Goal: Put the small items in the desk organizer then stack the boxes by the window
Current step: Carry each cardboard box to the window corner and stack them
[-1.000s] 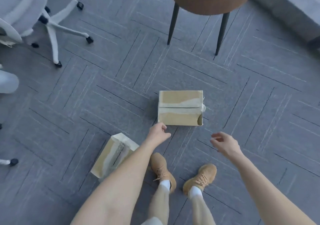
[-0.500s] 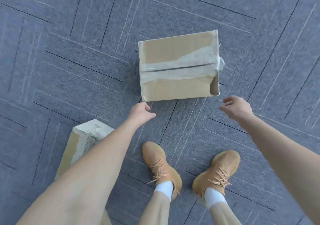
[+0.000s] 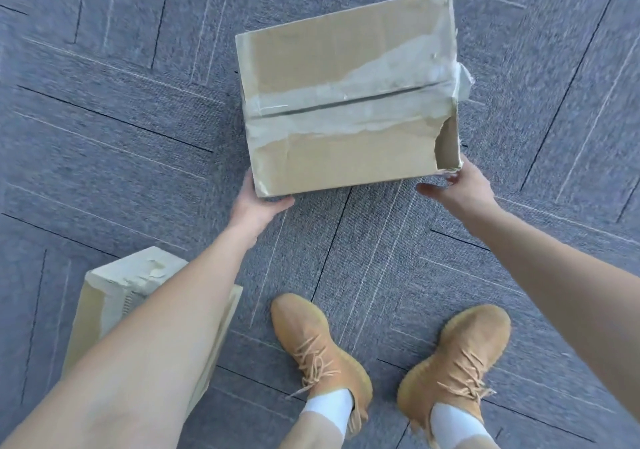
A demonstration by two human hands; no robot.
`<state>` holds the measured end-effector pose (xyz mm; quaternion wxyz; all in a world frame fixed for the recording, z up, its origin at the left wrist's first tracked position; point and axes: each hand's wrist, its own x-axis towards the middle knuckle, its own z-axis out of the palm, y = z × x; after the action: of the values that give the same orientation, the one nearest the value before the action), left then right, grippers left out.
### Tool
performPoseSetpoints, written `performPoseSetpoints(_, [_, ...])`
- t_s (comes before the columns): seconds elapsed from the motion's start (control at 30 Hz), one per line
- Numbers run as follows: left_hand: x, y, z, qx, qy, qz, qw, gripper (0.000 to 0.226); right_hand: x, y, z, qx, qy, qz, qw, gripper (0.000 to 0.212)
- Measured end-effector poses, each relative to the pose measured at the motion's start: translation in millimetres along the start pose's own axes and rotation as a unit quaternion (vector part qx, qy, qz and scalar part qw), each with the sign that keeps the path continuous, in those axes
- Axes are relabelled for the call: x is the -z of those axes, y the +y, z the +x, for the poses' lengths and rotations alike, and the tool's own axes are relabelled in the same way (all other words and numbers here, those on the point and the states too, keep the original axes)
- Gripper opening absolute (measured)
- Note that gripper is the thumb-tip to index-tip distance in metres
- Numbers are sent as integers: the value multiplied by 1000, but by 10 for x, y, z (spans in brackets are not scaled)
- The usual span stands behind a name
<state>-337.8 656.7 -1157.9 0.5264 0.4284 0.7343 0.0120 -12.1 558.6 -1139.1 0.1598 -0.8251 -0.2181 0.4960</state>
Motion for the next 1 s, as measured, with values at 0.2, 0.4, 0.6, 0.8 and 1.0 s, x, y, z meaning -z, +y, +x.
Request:
performPoseSetpoints(0.2, [-141,72,60,20,1,-23,1000,58,-10,-40,128,14,5,-1,1000,81])
performPoseSetpoints(0.4, [18,280,-166,4,-19,5,1000,66,272,-312,-84,51,-9,-55,997,62])
performPoseSetpoints(0.6, [355,908,-733,26,-68,56,996,52,755,-696,-570,29,-58,-17,998,55])
performPoseSetpoints(0.8, [674,1833,-1542,11,-139,59,988,48,1623,-1188,-1264,44,-53,56,996,49])
performPoseSetpoints(1.0, [788,3409,-2471,-71,-170,119,976,56,2891,-1666,-2113,60,30,120,991,50])
